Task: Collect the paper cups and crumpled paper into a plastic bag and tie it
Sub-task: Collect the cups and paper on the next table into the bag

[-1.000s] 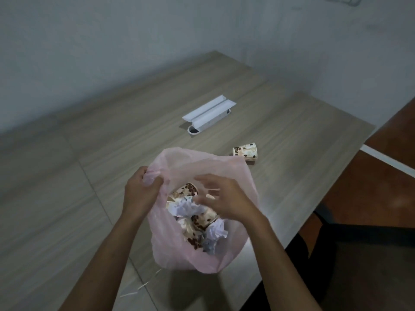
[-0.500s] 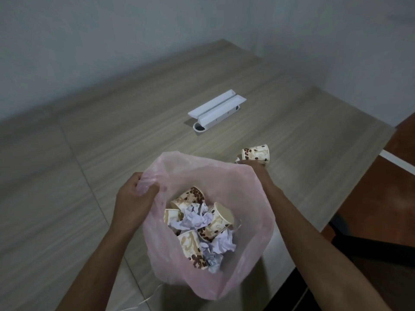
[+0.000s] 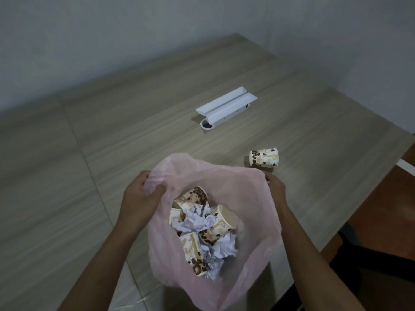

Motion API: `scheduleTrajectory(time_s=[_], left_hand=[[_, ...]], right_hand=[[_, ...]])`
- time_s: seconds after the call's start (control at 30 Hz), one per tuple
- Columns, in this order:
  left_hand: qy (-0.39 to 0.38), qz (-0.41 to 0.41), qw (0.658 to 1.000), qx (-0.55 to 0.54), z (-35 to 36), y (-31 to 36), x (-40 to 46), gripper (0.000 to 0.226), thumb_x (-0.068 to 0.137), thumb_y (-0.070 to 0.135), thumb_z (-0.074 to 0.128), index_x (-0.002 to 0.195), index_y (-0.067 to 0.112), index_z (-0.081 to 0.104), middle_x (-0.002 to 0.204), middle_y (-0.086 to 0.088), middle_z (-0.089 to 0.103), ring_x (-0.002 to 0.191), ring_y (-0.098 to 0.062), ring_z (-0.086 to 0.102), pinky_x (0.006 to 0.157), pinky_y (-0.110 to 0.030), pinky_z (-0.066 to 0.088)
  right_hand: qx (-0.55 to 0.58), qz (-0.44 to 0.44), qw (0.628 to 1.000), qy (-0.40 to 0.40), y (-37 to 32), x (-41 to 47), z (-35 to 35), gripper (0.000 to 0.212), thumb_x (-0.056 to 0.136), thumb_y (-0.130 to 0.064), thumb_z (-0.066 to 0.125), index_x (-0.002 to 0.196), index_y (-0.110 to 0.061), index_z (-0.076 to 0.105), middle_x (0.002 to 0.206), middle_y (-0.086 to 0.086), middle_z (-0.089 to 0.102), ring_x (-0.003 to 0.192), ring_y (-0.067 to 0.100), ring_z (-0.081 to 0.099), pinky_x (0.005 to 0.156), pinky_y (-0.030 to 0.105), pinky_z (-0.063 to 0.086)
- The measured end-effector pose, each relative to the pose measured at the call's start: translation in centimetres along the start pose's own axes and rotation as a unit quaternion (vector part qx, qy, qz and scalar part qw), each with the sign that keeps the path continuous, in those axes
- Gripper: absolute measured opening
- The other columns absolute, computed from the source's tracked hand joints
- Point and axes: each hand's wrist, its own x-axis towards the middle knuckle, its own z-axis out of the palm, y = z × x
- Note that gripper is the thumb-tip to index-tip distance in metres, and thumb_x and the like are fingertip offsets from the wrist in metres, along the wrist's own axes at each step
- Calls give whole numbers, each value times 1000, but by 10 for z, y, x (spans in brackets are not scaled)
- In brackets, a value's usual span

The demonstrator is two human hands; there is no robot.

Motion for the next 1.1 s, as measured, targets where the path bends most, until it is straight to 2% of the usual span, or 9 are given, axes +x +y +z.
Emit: scheduleTrajectory(time_s=[0.17,0.27,0.43,0.53,0.6,0.73,0.87,1.0,1.1], left_hand=[[4,5,1000,-15,2,9,-3,10,87,13,69,88,23,66,86,8,72,75,-1,66,67,-20,48],[15,0,1000,-20,3,12,-6,9,85,15,69,89,23,67,87,7,72,79,-8,68,71,-28,52],[19,4,1000,-12,2,20,-14,9,85,14,68,87,22,66,87,7,71,81,-10,67,71,-27,52],[24,9,1000,-7,2,23,-18,12,85,12,67,85,24,65,86,9,70,79,-7,66,65,-22,47],[22,12,1000,-8,3,25,-20,14,85,12,68,85,26,64,86,9,70,78,-5,66,63,-18,46],[22,7,1000,-14,4,26,-22,10,84,14,67,87,23,66,87,7,71,78,-8,66,60,-16,47],[23,14,1000,-9,6,23,-19,6,85,16,67,90,19,67,88,5,71,76,-10,66,61,-17,49],[16,27,1000,-1,12,21,-16,7,86,16,67,93,17,66,89,6,71,78,-7,65,64,-17,48],[5,37,999,12,16,19,-14,7,87,18,67,93,19,65,88,8,70,77,-7,65,64,-20,47]], right_hand=[[156,-50,979,120,-45,-45,-45,25,82,-26,78,105,-19,73,91,-1,74,84,14,71,79,37,59],[249,-116,954,115,-81,-86,-64,30,79,-19,81,107,-25,71,97,-5,75,88,9,71,79,28,57],[53,-235,970,-40,-105,-132,-40,59,73,-21,85,126,-31,61,114,-12,60,87,-7,61,68,7,50],[-33,-251,952,-172,-102,-138,-19,90,64,-31,91,142,-36,46,137,-17,48,107,-5,53,88,13,49],[-39,-275,940,-199,-99,-141,-18,85,63,-36,90,137,-40,49,136,-23,48,110,-10,49,92,12,46],[40,-294,953,-69,-104,-134,-39,41,77,-37,79,116,-38,65,113,-25,61,95,-3,59,75,13,51],[79,-212,965,129,-87,-74,-45,22,87,-38,68,105,-26,70,103,-9,68,92,10,63,81,30,53],[24,-140,982,123,-46,3,-31,27,88,-32,66,112,-19,69,113,4,68,106,25,62,94,40,49],[-69,-133,987,62,-24,40,-22,46,79,-29,69,123,-17,64,129,12,61,119,33,56,101,50,44]])
